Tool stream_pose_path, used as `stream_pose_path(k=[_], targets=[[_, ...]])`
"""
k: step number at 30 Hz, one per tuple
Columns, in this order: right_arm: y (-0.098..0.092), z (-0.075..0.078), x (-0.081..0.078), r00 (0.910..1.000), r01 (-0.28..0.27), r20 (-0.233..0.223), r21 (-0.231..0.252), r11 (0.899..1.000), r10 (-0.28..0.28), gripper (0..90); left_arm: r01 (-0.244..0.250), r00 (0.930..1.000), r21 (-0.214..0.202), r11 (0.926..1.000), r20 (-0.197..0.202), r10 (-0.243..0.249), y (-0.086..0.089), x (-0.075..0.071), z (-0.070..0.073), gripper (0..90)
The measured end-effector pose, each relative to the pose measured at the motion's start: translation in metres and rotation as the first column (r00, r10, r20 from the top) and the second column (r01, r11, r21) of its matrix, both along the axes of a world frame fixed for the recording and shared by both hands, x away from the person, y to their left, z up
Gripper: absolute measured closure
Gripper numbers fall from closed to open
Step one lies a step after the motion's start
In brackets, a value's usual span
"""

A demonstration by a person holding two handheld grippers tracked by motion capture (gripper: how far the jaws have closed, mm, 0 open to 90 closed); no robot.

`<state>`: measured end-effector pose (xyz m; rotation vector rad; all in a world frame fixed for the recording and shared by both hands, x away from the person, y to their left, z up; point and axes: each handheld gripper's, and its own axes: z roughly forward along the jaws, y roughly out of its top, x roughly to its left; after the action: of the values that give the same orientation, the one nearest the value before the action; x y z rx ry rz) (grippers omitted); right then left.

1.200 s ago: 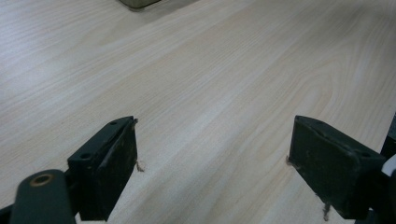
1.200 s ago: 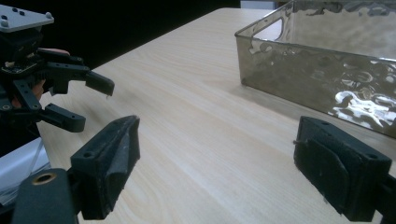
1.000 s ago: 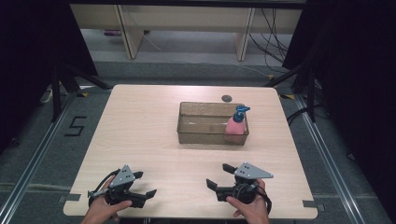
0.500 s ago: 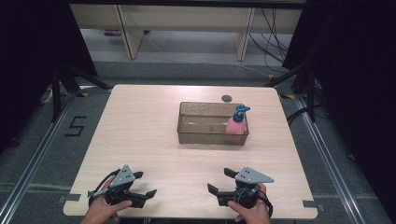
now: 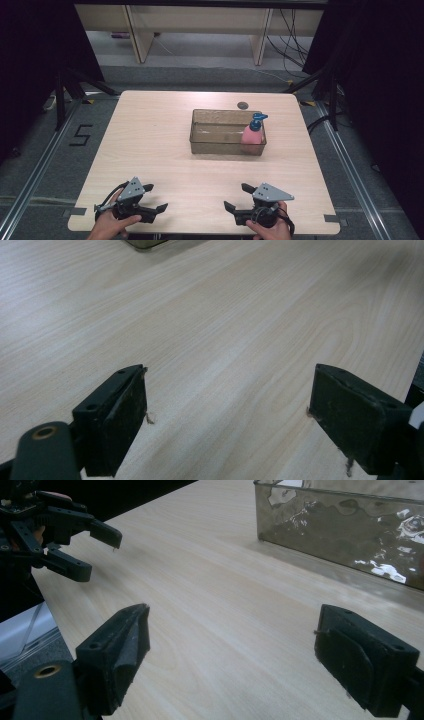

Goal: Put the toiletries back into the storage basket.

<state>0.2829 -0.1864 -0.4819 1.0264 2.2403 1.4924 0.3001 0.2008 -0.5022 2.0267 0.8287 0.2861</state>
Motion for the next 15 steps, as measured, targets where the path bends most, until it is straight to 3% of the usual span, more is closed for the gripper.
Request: stream_pose_path(k=[4,6,11,14,15], targets=[[-0.0004,0.0002,-0.0069,0.9996,0.002,-0.029,-0.005,1.000,-0.002,15.4,0.005,1.0000,0.004,1.0000,0.008,-0.005,-0.0001,-0.0003,0.0000,14.8],[-0.0020,-0.0003,-0.0067,0.9999,-0.010,0.002,-0.019,1.000,0.010,15.4,0.007,1.0000,0.004,1.0000,0.007,-0.007,-0.0002,-0.0005,0.0000,14.7],[-0.0036,-0.0015,-0.0097,0.9999,-0.008,-0.009,-0.020,1.000,0.007,15.4,0.007,1.0000,-0.007,1.0000,0.007,-0.007,-0.0011,-0.0009,-0.0003,14.7],[-0.0034,-0.0026,-0.0106,0.9997,-0.009,-0.023,0.002,1.000,0.009,15.4,0.008,0.9999,-0.005,1.0000,0.008,-0.008,-0.0011,-0.0010,-0.0002,14.7],[-0.0045,-0.0020,-0.0110,0.9999,-0.006,-0.010,-0.015,1.000,0.006,15.4,0.008,0.9999,-0.006,1.0000,0.009,-0.008,-0.0011,-0.0009,-0.0002,14.7]])
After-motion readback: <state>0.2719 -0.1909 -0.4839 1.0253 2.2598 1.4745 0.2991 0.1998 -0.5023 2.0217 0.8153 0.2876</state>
